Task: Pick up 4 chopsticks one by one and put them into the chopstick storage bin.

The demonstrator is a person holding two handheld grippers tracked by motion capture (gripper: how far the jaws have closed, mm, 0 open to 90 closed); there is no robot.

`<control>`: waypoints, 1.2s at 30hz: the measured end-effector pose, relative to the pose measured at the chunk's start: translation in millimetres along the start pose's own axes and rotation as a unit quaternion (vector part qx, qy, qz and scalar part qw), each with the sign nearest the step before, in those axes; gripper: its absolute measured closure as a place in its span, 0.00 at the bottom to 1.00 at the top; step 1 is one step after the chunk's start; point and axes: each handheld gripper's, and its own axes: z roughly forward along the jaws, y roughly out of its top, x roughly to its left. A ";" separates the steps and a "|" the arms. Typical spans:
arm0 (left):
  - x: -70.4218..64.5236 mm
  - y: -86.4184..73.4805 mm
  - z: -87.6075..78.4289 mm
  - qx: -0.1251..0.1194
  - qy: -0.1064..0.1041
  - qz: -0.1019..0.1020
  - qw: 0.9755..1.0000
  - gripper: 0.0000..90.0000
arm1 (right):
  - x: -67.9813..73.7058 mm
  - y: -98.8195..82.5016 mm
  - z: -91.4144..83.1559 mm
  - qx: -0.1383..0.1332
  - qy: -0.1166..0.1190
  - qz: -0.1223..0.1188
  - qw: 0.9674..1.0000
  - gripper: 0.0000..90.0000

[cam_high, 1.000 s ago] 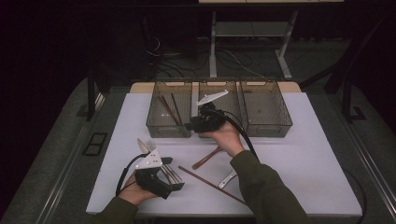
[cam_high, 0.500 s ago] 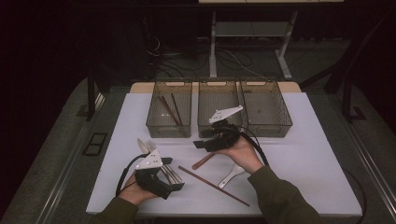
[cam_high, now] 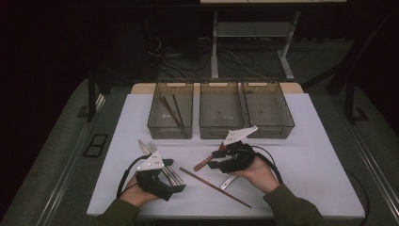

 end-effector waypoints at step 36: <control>-0.5 0.0 -0.2 0.010 0.000 0.009 1.000 0.00 | 32.3 -49.5 22.5 0.094 -0.004 -0.040 0.995 0.87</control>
